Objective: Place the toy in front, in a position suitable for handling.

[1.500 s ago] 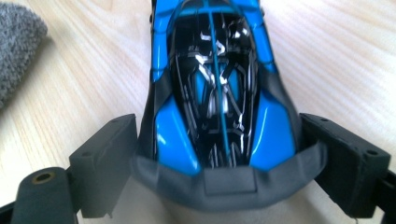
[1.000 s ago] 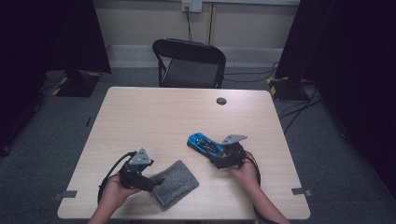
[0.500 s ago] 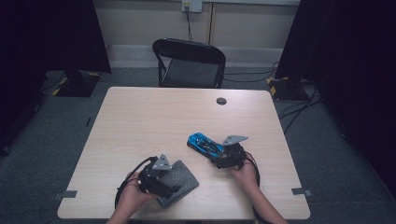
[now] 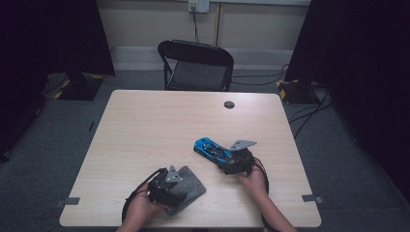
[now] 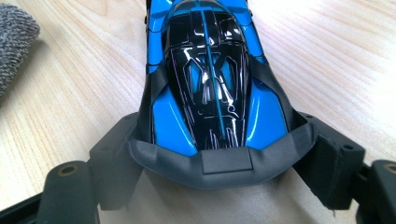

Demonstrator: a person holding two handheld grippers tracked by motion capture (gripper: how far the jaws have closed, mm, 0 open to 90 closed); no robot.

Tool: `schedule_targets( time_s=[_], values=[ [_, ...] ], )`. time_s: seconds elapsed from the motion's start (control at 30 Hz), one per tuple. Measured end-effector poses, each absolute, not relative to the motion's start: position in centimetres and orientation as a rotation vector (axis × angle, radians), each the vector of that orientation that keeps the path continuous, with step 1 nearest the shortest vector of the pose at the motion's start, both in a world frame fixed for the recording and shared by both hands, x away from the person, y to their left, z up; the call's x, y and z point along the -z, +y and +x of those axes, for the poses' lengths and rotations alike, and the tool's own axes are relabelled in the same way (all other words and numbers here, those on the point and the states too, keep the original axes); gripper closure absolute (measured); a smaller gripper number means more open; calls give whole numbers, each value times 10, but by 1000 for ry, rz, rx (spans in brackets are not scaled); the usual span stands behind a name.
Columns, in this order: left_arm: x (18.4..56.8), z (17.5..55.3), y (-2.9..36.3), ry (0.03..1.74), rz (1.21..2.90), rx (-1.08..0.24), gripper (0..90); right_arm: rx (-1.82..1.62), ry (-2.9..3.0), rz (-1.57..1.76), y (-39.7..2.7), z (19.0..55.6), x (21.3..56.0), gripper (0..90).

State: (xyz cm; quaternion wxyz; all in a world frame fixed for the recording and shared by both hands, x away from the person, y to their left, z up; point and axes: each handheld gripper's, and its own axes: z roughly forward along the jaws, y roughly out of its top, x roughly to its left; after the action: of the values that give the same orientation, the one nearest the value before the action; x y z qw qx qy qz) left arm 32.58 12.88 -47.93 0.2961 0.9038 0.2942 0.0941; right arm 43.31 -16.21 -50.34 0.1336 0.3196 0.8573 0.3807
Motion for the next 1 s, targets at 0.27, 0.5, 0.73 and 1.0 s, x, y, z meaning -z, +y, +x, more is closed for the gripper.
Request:
schedule_targets(
  time_s=[0.27,0.5,0.73,1.0],
  values=[
    [472,321,125,820,2442,-260,705,-1104,2486,927,-162,433,503,230],
    [464,330,136,918,2335,-136,772,-1104,2485,926,-162,433,503,229],
    [443,346,131,926,2236,-141,772,-1105,2486,924,-162,433,503,229],
    [433,377,102,922,2194,-169,769,-1104,2487,925,-162,433,503,229]
  ],
)
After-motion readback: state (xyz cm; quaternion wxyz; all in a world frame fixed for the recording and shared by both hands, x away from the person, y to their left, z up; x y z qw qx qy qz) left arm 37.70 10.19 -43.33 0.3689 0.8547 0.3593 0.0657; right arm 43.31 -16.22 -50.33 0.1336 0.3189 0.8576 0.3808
